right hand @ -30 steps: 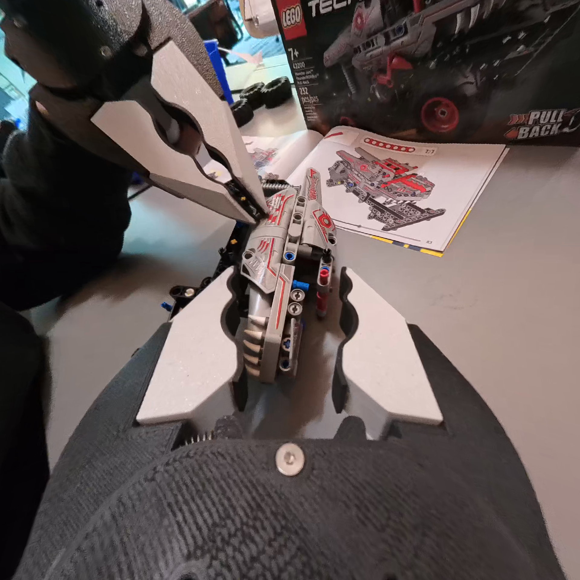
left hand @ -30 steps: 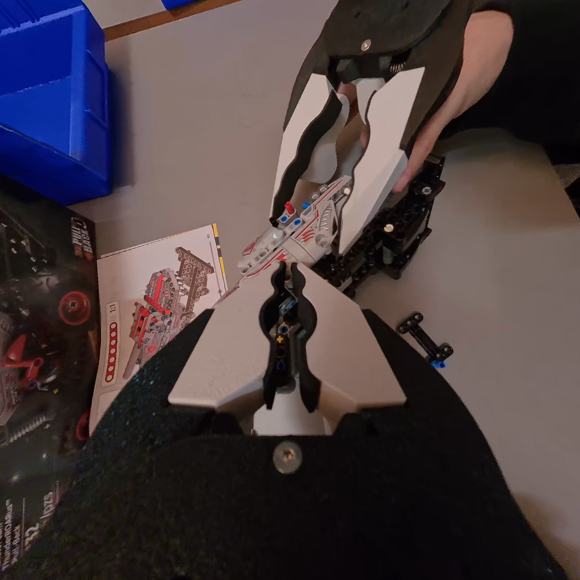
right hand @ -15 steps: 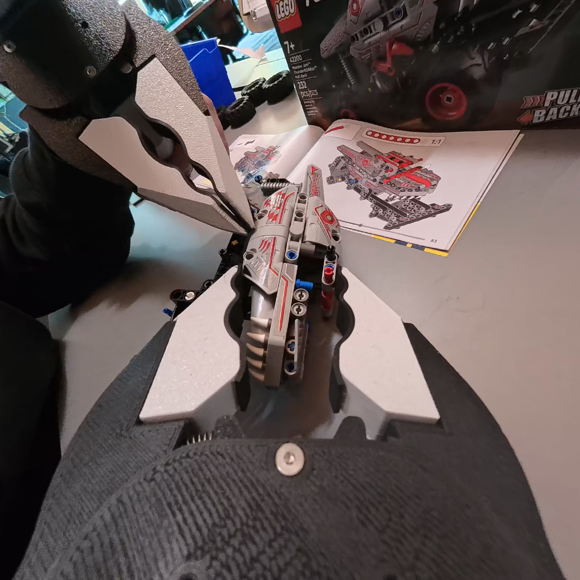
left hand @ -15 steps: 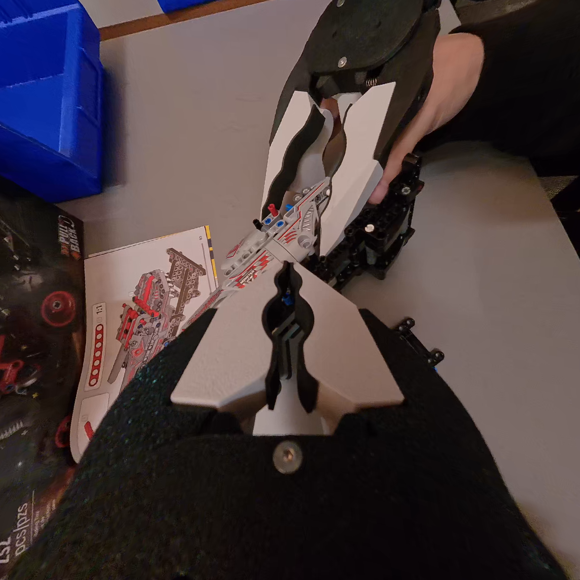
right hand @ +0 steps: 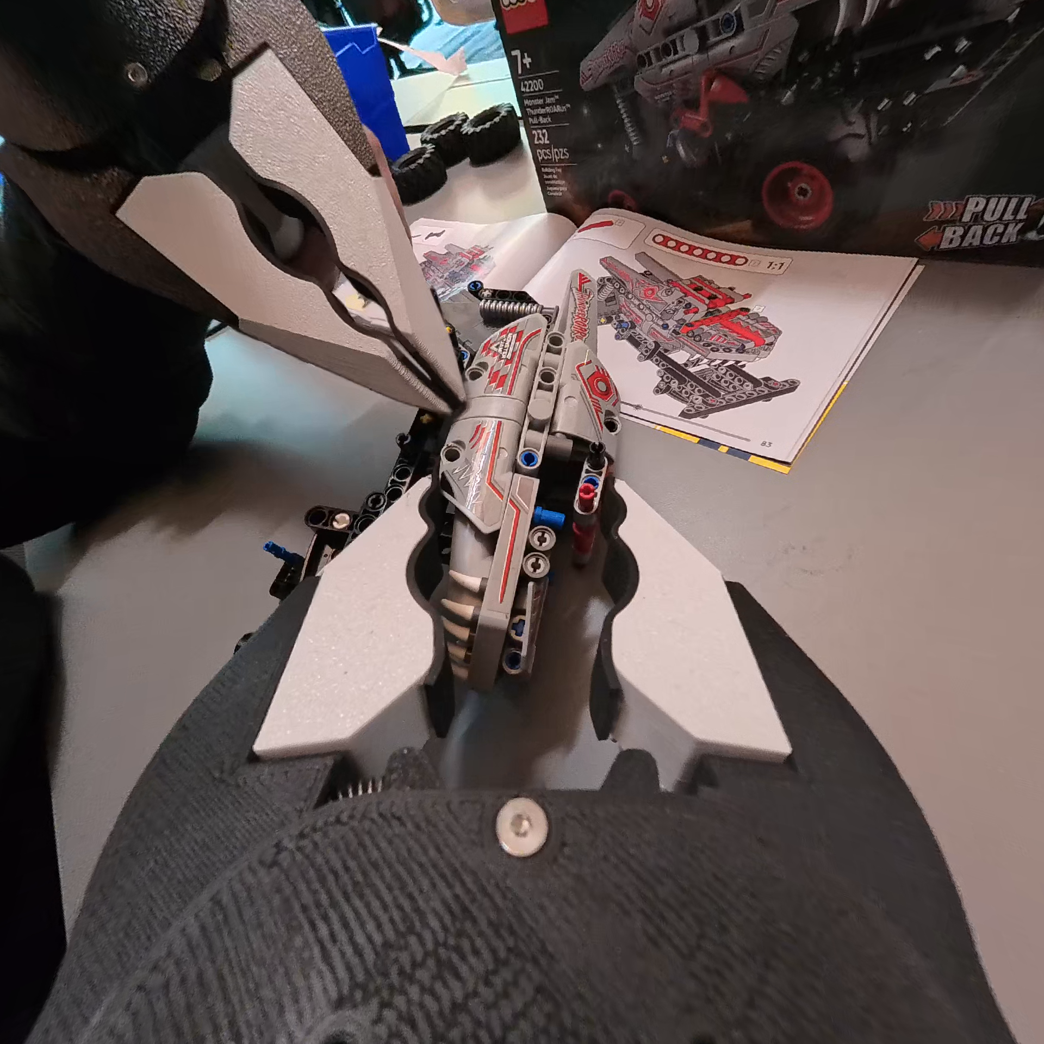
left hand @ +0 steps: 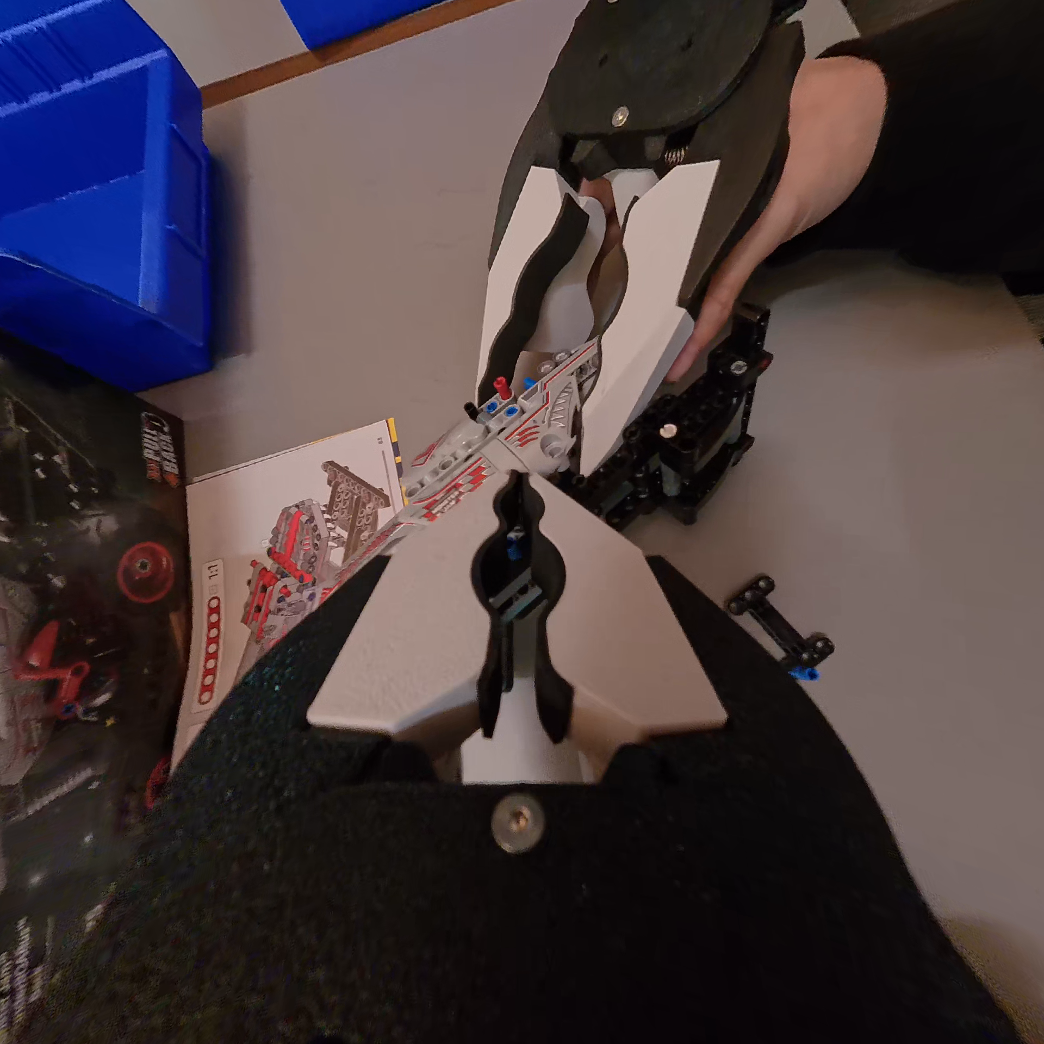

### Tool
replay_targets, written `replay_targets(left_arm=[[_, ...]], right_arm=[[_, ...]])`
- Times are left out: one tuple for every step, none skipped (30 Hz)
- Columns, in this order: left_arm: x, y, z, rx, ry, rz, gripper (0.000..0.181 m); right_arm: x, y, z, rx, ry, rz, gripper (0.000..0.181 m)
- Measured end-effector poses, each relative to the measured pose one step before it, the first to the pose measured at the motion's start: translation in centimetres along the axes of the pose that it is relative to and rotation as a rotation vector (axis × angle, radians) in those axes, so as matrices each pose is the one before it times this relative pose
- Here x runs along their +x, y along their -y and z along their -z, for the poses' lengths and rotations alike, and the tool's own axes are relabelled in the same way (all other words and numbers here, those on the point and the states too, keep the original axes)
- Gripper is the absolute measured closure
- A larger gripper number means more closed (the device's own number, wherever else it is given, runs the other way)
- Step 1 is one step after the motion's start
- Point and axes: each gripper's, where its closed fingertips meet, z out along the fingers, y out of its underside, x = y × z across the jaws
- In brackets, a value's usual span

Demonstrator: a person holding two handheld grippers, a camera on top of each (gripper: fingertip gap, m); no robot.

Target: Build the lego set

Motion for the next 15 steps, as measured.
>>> replay_targets(left_arm=[[-0.288, -0.032, 0.100, -0.0049, 0.0182, -0.0114, 0.181], [-0.488, -0.017, 0.137, -0.0021, 0.0275, -0.0104, 0.181], [-0.542, 0.069, 0.139, 0.0056, 0.0268, -0.0076, 0.181], [-0.448, 0.190, 0.115, 0.0153, 0.0166, -0.0026, 0.181], [-0.317, 0.295, 0.061, 0.0230, 0.0067, 0.0049, 0.177], [-0.217, 0.250, -0.004, 0.0202, -0.0005, 0.0113, 0.173], [-0.108, 0.067, -0.064, 0.0055, -0.0079, 0.0099, 0.166], [-0.105, -0.124, -0.109, -0.0084, -0.0085, 0.0006, 0.158], [-0.191, -0.209, -0.082, -0.0148, -0.0031, -0.0136, 0.153], [-0.245, -0.219, -0.018, -0.0145, -0.0024, -0.0316, 0.152], [-0.283, -0.217, 0.063, -0.0111, -0.0046, -0.0382, 0.152], [-0.162, -0.210, 0.117, -0.0132, -0.0196, -0.0323, 0.152], [0.082, -0.081, 0.130, -0.0099, -0.0384, -0.0268, 0.151], [0.309, 0.134, 0.123, 0.0006, -0.0512, -0.0306, 0.148], [0.339, 0.164, 0.062, -0.0010, -0.0517, -0.0347, 0.145]], right_arm=[[-0.033, 0.007, 0.019, 0.0007, 0.0035, -0.0005, 0.125], [-0.014, 0.015, 0.030, 0.0014, 0.0029, -0.0014, 0.124], [-0.012, 0.014, 0.031, 0.0012, 0.0016, -0.0002, 0.124], [-0.047, -0.001, -0.007, 0.0000, 0.0029, 0.0009, 0.124], [-0.028, 0.003, 0.008, 0.0001, 0.0002, 0.0030, 0.123], [-0.016, -0.005, -0.001, -0.0001, -0.0033, 0.0058, 0.123], [-0.013, 0.001, 0.020, 0.0004, -0.0038, 0.0059, 0.123], [-0.004, 0.048, 0.052, 0.0041, -0.0047, 0.0058, 0.123], [-0.006, 0.049, 0.050, 0.0051, -0.0034, 0.0037, 0.124], [-0.080, 0.014, 0.062, 0.0030, 0.0060, -0.0032, 0.123], [-0.089, 0.016, 0.087, 0.0037, 0.0093, -0.0130, 0.122], [-0.095, 0.085, 0.071, 0.0071, 0.0102, -0.0158, 0.122], [-0.034, 0.037, 0.050, 0.0041, 0.0063, -0.0170, 0.121], [0.001, 0.037, 0.020, 0.0021, 0.0026, -0.0139, 0.121], [-0.025, 0.085, 0.037, 0.0036, -0.0002, -0.0087, 0.121]])
